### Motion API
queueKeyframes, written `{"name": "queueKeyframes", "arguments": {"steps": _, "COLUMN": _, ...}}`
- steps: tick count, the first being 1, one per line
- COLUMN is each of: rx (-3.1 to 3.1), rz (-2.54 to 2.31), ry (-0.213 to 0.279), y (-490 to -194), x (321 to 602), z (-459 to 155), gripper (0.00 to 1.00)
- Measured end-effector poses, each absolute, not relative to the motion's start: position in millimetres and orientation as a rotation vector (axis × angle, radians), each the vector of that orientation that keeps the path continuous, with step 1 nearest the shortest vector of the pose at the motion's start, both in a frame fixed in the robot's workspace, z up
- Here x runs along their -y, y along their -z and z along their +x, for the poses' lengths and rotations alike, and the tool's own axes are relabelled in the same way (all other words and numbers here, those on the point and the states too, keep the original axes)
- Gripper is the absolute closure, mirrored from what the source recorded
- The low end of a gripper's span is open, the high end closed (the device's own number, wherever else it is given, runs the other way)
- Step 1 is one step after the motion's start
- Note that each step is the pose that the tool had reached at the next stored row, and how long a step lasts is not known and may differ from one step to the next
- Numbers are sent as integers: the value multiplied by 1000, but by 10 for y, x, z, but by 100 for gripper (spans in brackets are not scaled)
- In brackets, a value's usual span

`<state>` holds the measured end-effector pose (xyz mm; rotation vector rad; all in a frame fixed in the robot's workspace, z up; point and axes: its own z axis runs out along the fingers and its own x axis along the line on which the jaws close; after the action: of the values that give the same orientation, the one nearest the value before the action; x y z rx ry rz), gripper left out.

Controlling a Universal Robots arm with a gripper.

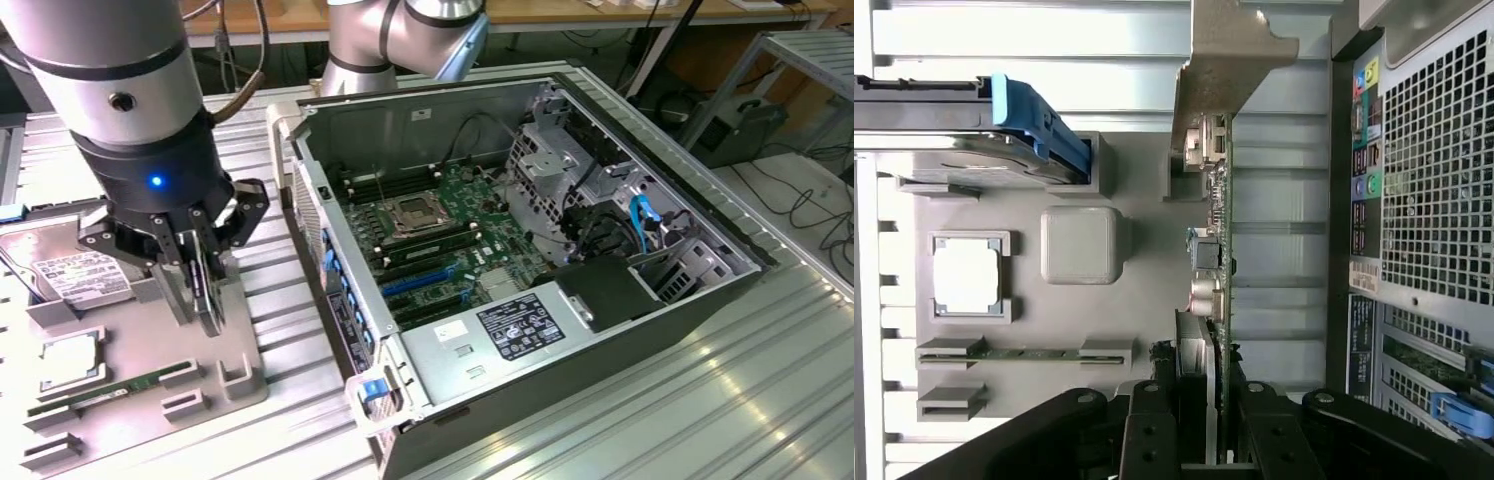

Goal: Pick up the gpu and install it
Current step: 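Pick up the gpu and move the gpu toward the slot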

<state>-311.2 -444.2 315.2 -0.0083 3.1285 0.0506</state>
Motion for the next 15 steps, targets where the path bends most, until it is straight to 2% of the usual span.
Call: {"name": "queueKeyframes", "arguments": {"steps": 15, "rx": -3129, "rz": -8, "ry": -51, "y": -3651, "x": 4443, "z": -3110, "gripper": 72}}
